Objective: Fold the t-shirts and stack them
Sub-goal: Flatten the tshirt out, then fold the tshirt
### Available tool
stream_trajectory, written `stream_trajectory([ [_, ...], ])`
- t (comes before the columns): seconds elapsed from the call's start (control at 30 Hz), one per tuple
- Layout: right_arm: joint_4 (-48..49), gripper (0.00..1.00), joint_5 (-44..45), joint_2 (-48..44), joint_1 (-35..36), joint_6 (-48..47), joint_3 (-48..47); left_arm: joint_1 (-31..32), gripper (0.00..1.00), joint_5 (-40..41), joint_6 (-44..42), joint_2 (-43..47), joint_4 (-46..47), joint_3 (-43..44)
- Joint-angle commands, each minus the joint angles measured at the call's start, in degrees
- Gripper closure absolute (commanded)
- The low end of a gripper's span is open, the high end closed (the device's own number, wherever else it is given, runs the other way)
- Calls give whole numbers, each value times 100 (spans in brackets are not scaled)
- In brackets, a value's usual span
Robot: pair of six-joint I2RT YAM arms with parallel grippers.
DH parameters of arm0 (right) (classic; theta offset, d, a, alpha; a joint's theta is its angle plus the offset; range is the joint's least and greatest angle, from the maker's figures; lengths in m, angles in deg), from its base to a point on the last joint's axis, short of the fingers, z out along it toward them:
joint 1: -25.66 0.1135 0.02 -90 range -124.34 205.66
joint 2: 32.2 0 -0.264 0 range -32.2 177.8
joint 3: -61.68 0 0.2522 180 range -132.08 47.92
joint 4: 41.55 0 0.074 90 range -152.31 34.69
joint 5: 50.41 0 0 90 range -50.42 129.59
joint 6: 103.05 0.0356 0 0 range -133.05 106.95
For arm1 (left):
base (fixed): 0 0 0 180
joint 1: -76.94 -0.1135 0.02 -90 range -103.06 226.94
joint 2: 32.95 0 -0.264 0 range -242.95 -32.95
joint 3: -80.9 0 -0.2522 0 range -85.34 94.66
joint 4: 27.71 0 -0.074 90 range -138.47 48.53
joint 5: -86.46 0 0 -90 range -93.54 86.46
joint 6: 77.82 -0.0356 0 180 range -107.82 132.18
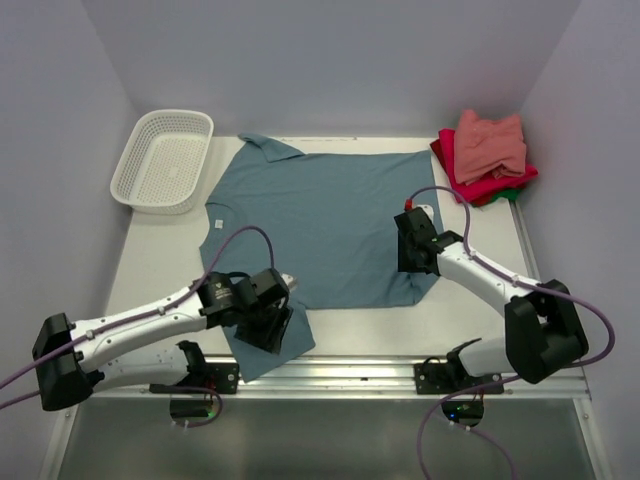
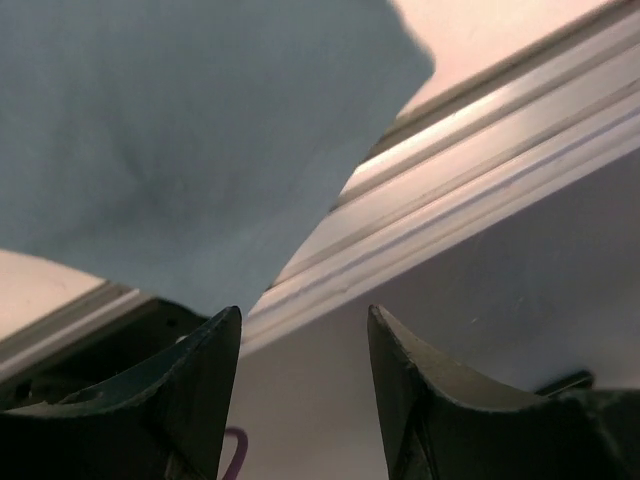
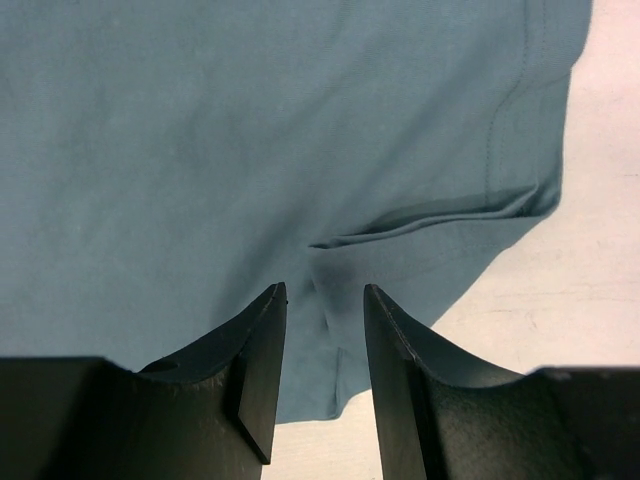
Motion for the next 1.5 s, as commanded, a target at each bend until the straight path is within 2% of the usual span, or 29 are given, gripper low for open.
stream_trajectory([
  [0.0, 251, 59, -112, 73, 10, -17, -219, 838, 42, -22, 536, -273, -737, -166],
  [0.07, 260, 59, -103, 21, 10, -61, -236, 1312, 41, 31, 589, -440, -710, -175],
  [0.17, 269, 59, -77, -76, 10, -87, -219, 1473, 41, 198, 546, -897, -658, -183],
  [0.5, 260, 60, -59, -410, 1, -105, -78, 1552, 39, 488, 132, -2268, -51, -535],
  [0.87, 269, 63, -85, -551, 10, -123, -8, 1157, 42, 409, -175, -2278, 696, -465],
  [1.03, 278, 64, -50, -603, 1, -123, 45, 1095, 46, 313, -245, -2340, 722, -465],
  [1.13, 269, 65, -15, -612, 1, -123, 54, 1069, 58, 173, -316, -2384, 792, -482],
  [1.33, 269, 66, 29, -656, 1, -131, 71, 1069, 72, 14, -360, -2375, 819, -535],
  [1.4, 260, 67, 81, -647, 1, -123, 71, 1078, 83, 22, -316, -2331, 775, -535],
  [1.47, 217, 67, 169, -639, 1, -97, 62, 1078, 100, 197, -246, -2270, 574, -465],
])
